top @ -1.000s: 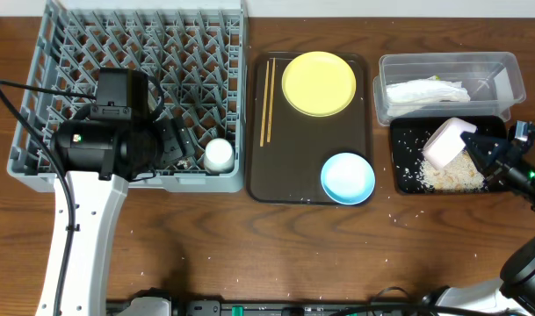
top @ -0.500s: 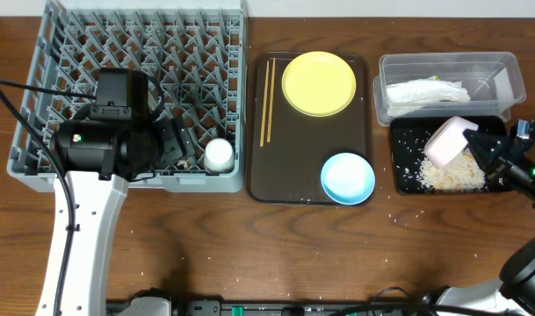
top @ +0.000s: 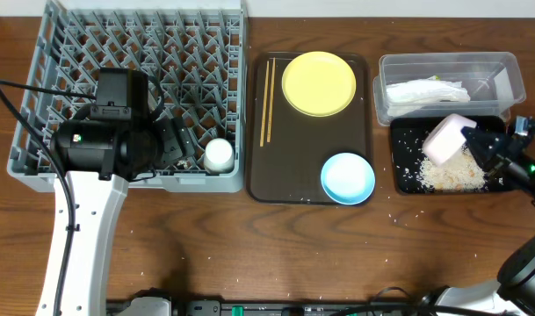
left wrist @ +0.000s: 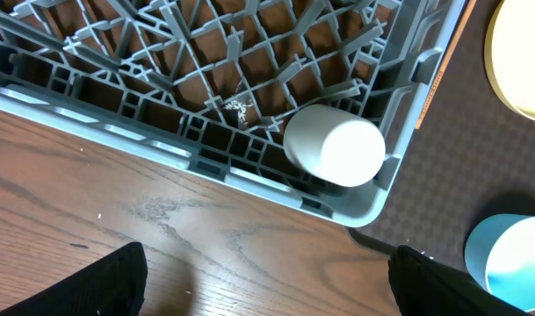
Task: Sort waste into correct bins and load items into the dishwasher
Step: 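Tip the bowl with the right gripper to dump rice onto black tray, then carry the empty bowl back and set it on the brown tray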
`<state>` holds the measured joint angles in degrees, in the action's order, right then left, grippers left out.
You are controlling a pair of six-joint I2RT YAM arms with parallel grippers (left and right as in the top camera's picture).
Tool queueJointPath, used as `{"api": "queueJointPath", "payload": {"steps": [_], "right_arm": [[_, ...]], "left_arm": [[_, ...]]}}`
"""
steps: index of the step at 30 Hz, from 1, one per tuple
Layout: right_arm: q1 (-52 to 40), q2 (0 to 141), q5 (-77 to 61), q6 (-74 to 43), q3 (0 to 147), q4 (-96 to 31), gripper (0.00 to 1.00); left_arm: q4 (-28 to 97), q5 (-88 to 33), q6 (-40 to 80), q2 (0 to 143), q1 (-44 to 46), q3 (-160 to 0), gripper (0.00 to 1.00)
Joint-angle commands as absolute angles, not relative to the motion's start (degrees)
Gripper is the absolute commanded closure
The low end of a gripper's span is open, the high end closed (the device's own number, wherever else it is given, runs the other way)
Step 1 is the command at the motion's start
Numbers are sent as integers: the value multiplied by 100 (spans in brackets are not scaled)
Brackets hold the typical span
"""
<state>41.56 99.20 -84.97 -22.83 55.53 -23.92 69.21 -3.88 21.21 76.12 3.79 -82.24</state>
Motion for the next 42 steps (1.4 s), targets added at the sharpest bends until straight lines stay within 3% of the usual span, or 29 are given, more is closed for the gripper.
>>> {"api": "queueJointPath", "payload": {"steps": [1,12,24,33,42], "right_arm": [[3728,9369,-8084,-2209,5551,-2355,99],[1564,7614,-5225,-2451,6101,-2797,99],[-1820,8493,-1747,-1481,8713,-4788,99],[-2998,9929,-1472,-1297,9218,-4952,99],[-3579,10956,-1026,-1321,9216,-5065,99]], "left_arm": [[6941,-301,2176,7642,344,-8224,10],[6938,-296,2174,7642,344,-8224,11],[6936,-294,2171,7642,344,-8221,11],[6938,-292,2169,7647,344,-8184,10],[6936,-292,2169,7651,344,-8184,10]]}}
